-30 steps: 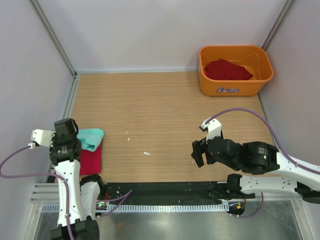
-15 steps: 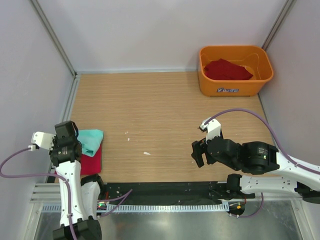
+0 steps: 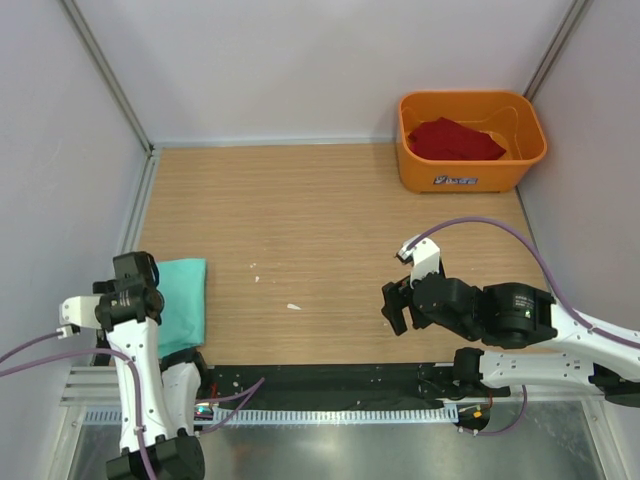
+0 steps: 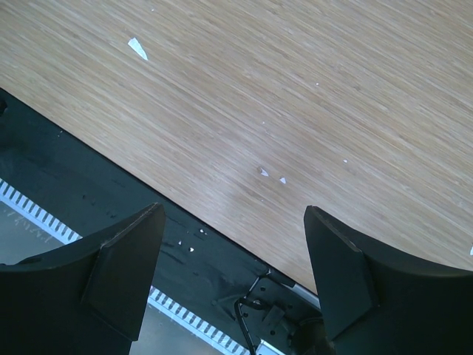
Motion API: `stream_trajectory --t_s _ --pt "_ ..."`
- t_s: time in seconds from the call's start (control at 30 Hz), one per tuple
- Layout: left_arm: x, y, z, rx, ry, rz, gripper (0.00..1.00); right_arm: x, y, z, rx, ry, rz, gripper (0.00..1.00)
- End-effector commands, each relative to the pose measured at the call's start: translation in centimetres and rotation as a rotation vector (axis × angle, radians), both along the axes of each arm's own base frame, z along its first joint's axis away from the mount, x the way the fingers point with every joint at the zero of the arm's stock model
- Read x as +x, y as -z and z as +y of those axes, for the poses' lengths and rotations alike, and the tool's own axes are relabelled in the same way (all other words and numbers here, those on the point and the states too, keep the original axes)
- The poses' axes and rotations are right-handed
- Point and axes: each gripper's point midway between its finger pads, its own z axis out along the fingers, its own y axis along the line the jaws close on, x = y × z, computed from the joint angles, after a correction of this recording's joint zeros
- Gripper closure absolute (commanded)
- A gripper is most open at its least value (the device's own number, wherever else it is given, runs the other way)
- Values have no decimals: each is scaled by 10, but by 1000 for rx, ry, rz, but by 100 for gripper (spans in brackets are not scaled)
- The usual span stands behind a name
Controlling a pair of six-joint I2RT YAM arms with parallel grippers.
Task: Fold and stack the t-shirts
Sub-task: Neatly place the folded tshirt to the corner, then reset both grippers
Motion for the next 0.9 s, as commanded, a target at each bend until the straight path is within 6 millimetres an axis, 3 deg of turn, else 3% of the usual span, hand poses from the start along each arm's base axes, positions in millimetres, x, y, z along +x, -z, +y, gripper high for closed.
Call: stream_trajectory --t_s 0.0,0.1,0.17,0.23,0.33,0.37,0.4,0.43,0.5,0.53,0.57,0.6,0.67,0.7,0.73,0.77,0.8,0.83,0.87 --pt "8 -36 12 67 -41 -84 0 4 -10 10 37 -7 -22 18" --pt "42 -48 9 53 99 -122 0 4 -7 12 38 -6 -18 18" --pt "74 -40 -8 -44 213 -158 0 4 -9 18 70 -6 -17 17" --pt "92 -32 -23 -88 297 -154 0 5 -9 27 92 -14 -15 17" --pt "127 -35 -64 -77 486 -165 0 7 -5 37 98 -11 -7 14" --pt "146 -36 -97 -66 623 -170 0 5 0 41 97 -10 11 14" --pt "154 -38 -116 -68 688 -179 0 7 7 43 101 4 17 11" --pt "160 -41 -154 -76 821 -183 0 7 12 44 108 11 27 11" --pt "169 -35 -196 -79 943 -155 0 6 24 45 165 45 65 10" --pt "168 -35 -217 -77 1003 -153 0 5 28 45 191 60 82 9" --pt "162 -42 -260 -88 1133 -180 0 5 26 43 256 93 100 9" --pt "159 -35 -285 -100 1208 -165 0 5 39 41 272 124 122 9" --pt "141 -36 -350 -155 1404 -233 0 6 42 32 356 189 143 5" --pt "130 -33 -373 -196 1482 -246 0 6 56 30 400 254 181 5" --pt "109 -35 -401 -235 1586 -273 0 6 59 26 443 289 193 5" --pt "102 -43 -420 -275 1630 -340 0 6 62 22 489 329 211 2" --pt "84 -29 -429 -321 1689 -323 0 4 66 17 590 379 242 2" --pt "71 -47 -443 -380 1739 -422 0 5 68 14 647 415 257 1" --pt "62 -45 -444 -420 1748 -447 1 4 72 11 693 442 277 1"
